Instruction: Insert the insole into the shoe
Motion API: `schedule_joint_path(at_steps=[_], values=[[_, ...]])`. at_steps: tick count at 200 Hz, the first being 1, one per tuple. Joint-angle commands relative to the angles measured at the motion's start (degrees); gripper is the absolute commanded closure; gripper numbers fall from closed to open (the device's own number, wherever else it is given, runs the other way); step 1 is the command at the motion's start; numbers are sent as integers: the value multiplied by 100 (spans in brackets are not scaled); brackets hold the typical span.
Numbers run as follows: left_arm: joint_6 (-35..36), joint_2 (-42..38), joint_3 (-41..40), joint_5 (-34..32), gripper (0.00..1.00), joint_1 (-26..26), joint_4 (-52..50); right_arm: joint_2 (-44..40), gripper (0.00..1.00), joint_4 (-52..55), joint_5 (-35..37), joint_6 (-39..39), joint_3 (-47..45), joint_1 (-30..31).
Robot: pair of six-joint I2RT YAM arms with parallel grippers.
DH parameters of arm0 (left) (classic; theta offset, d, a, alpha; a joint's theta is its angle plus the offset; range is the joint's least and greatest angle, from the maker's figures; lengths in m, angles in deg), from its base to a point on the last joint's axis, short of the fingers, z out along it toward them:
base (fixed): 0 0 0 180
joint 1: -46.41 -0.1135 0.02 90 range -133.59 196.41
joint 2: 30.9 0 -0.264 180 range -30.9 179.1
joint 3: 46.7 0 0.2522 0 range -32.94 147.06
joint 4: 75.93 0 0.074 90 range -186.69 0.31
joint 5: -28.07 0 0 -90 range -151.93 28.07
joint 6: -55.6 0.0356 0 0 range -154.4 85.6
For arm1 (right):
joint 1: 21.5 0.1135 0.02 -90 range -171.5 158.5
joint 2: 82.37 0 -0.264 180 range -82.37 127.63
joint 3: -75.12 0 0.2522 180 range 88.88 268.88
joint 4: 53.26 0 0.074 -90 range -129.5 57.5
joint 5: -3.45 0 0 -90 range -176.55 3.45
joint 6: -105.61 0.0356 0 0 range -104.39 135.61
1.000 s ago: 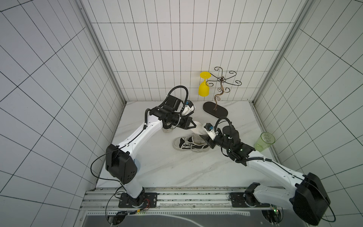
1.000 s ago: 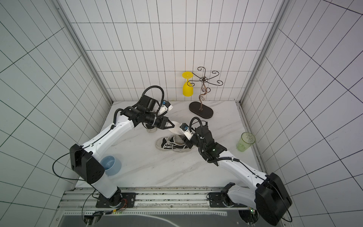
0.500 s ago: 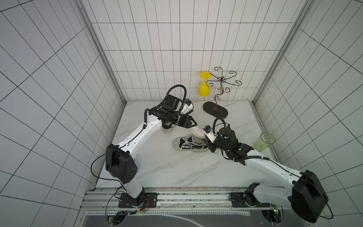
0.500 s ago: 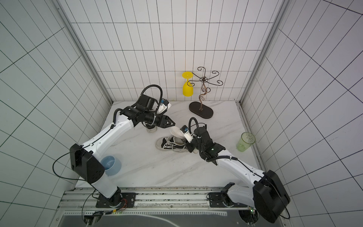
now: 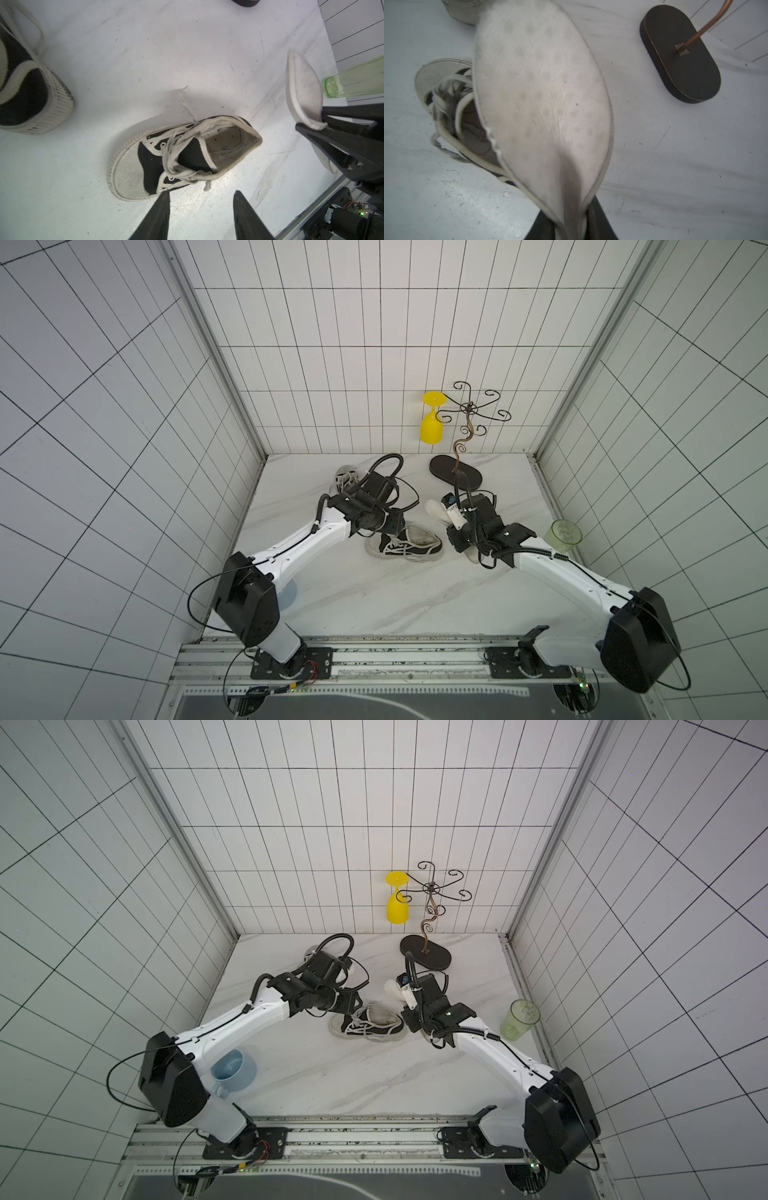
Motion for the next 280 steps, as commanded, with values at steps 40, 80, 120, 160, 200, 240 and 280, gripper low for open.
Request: schedule_joint_path(at_steps=[40,80,120,160,200,240,280], values=[[-806,642,193,-1123,52,545,188,36,76,771,445,520,693,-167],[-887,871,206,-1280,53,567,439,-23,76,740,302,637,603,-176],[-880,1276,508,-1305,53,638,504,-19,76,706,199,668,530,-181],[-848,1565,712,-1783,57,782,160,-2,76,709,195,651,557,-176],[-870,1721,807,-2039,67,809,-35,8,76,712,159,642,548,-176],[-836,1789,808,-2207,84,814,-137,-11,76,712,127,633,539,-176],[-863,1757,792,-2255,100,813,-186,-50,76,714,-40,599,509,-176]])
